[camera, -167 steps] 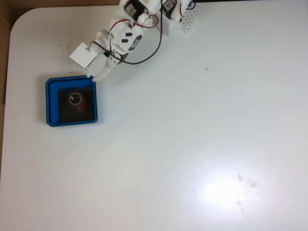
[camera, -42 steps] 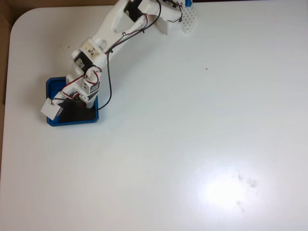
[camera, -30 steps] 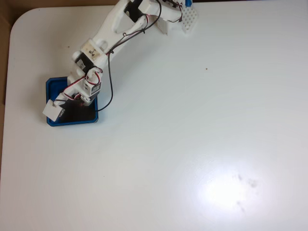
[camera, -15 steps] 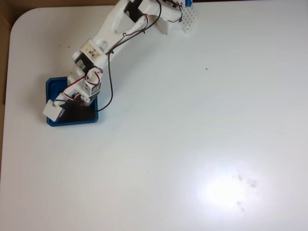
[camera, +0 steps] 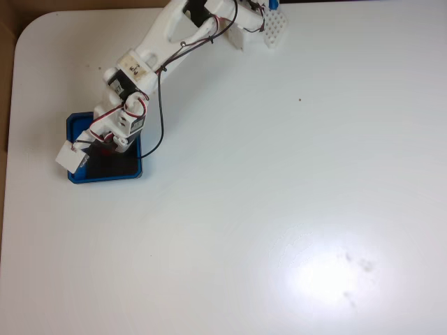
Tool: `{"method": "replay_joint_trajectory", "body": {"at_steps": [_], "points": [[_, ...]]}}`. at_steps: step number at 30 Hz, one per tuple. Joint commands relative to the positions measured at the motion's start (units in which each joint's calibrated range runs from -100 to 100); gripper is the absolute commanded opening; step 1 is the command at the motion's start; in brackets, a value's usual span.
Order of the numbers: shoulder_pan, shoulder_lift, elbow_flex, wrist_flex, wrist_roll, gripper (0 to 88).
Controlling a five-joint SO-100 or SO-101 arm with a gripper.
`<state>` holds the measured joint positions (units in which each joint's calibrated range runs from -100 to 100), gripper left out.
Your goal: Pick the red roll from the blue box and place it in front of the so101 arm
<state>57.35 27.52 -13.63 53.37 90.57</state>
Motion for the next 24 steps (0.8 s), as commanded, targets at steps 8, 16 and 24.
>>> {"method": "replay_joint_trajectory", "body": {"at_steps": [8, 16, 24], "points": [[0.25, -12.55, -1.28, 0.18, -0.29, 0.6], [0.25, -22.34, -0.56, 0.35, -0.20, 0.6], [-2.19, -28.10, -0.20, 1.25, -0.12, 0.6]]}}
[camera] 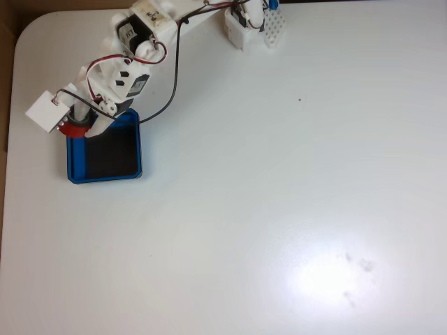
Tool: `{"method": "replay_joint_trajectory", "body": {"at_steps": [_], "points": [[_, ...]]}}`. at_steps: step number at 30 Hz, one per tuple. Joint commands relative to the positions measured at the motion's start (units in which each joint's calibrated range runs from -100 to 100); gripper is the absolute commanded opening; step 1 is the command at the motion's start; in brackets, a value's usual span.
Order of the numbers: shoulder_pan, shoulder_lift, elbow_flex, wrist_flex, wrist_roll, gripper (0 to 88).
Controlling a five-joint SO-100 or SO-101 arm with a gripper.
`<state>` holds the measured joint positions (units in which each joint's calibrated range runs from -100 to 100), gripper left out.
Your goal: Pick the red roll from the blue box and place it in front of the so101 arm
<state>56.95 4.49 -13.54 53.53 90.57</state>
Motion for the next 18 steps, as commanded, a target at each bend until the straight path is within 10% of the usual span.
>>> {"method": "replay_joint_trajectory", "body": {"at_steps": [1, 18], "points": [[-2.87, -5.83, -0.29, 2.16, -0.12, 0.6], [-25.15, -18.20, -0.29, 34.67, -0.38, 0.6]]}}
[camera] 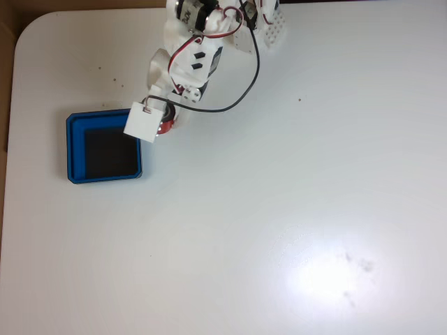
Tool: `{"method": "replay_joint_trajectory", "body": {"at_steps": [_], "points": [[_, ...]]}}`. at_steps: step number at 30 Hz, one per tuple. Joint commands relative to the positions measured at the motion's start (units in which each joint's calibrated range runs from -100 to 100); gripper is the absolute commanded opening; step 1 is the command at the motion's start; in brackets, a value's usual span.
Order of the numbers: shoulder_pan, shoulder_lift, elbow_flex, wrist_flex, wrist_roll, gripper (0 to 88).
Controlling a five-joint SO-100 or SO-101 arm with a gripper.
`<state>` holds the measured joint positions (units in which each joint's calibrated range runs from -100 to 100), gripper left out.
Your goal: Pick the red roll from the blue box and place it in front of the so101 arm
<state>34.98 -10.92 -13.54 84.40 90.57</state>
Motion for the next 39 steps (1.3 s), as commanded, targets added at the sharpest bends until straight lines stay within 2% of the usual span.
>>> {"method": "replay_joint_trajectory", "body": {"at_steps": [1, 8, 14, 18, 27, 33, 39], "points": [[-4.25, -2.79, -0.20, 4.96, -0.38, 0.6], [-13.44, -3.96, 2.94, 6.85, -0.38, 0.6], [-26.73, -14.41, 19.83, 6.28, -0.38, 0.6], [-31.61, -17.92, 29.98, 3.64, -0.38, 0.6], [-31.71, -17.42, 50.92, -14.35, -0.47, 0.6], [-31.51, -17.17, 57.57, -25.90, -0.47, 0.6], [-31.71, -13.41, 59.36, -30.11, -0.38, 0.6]]}}
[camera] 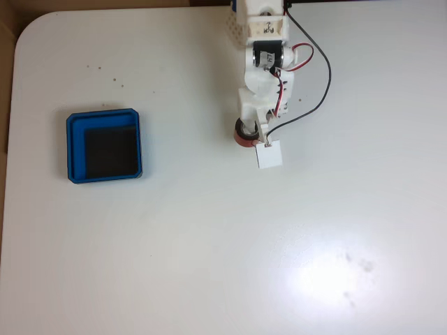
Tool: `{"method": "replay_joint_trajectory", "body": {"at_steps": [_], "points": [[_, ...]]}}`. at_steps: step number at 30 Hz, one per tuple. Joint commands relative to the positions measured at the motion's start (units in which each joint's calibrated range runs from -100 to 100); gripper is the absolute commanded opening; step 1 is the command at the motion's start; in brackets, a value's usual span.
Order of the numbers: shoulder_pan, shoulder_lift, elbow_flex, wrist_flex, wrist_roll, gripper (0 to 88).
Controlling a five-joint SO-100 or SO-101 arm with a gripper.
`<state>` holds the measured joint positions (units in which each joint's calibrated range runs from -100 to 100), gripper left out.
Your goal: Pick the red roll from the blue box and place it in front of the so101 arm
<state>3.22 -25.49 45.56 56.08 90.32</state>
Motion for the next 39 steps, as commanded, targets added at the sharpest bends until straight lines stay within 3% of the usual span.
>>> {"method": "replay_joint_trajectory", "body": {"at_steps": [1, 17, 24, 39], "points": [[0.06, 2.24, 0.26, -1.87, -0.13, 0.6], [0.25, 13.28, -0.28, -2.20, -0.13, 0.6], [0.35, 14.95, 0.26, -11.27, -0.13, 0.6], [0.45, 14.53, -0.01, -11.44, -0.04, 0.7]]}}
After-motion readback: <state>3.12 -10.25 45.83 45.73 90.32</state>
